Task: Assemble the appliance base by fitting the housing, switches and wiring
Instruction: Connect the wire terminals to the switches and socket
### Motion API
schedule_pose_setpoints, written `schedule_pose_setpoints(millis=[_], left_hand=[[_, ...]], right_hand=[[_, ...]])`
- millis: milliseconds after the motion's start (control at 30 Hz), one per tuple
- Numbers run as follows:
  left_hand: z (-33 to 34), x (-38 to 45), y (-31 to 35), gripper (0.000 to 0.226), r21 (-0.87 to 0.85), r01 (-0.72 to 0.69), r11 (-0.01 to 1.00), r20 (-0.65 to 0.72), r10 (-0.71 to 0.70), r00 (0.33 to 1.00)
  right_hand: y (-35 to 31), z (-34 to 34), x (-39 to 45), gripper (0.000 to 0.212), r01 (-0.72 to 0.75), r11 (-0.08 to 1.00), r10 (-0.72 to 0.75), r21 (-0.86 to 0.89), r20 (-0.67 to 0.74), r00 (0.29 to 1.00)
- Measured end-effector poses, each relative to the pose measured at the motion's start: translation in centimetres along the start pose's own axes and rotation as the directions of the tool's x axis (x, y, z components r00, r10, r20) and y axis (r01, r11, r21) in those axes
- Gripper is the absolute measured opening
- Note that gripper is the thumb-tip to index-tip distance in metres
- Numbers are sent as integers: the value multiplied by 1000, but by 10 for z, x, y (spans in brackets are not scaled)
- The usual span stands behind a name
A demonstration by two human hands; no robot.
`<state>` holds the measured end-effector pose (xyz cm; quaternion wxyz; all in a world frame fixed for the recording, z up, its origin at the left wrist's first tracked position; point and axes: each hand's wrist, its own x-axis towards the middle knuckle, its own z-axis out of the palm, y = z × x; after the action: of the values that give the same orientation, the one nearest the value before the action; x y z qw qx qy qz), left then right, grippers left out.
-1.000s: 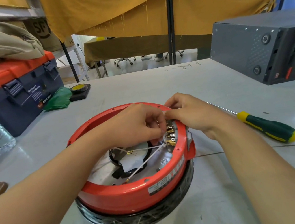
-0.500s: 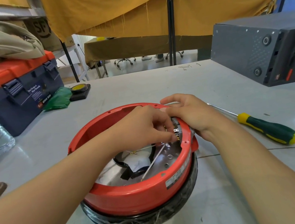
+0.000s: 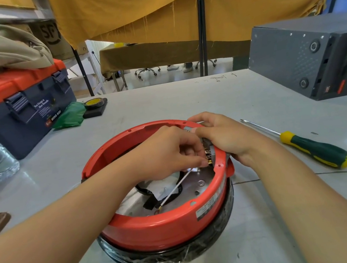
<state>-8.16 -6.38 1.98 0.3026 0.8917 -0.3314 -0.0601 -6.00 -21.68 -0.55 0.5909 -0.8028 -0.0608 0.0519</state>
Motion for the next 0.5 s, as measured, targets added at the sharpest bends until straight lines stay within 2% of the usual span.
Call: schedule_pose_setpoints(millis=[500], left_hand=[[-2,-2,-2,8,46,-28,999,-10,28,1000]], right_hand=[[-1,-1,-2,26,11,1000,-10,-24,14,1000]])
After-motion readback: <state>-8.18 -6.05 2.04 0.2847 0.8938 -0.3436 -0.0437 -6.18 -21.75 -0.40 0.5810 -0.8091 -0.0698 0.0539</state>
